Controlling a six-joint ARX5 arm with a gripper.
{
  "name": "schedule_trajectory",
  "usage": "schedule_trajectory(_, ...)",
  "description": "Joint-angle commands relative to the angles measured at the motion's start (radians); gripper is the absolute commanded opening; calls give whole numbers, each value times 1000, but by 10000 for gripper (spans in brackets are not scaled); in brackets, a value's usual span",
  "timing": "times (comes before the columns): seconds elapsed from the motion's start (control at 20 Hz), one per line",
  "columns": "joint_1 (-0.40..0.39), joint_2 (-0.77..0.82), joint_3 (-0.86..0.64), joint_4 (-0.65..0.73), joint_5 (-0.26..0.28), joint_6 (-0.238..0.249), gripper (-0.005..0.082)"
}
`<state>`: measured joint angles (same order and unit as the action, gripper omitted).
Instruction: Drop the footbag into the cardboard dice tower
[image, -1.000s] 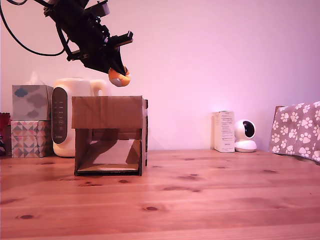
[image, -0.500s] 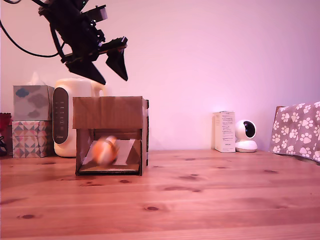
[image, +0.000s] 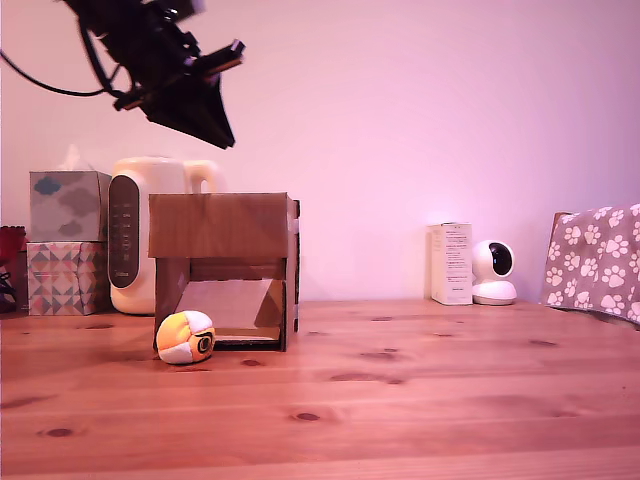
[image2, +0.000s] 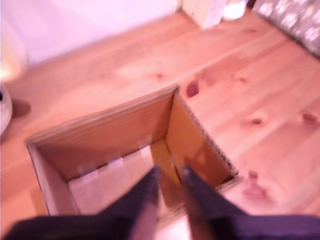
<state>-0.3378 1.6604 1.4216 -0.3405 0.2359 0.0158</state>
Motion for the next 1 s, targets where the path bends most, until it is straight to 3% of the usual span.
schedule_trajectory(0.0,2,-76,-99,75,14,8,-19)
schedule_trajectory(0.3,2,-284,-434,278,28,-2,-18)
schedule_trajectory(0.65,5,-436,-729,486,24,-54,-18)
schedule_trajectory(0.95,39,-487,-884,526,24,-91,-18)
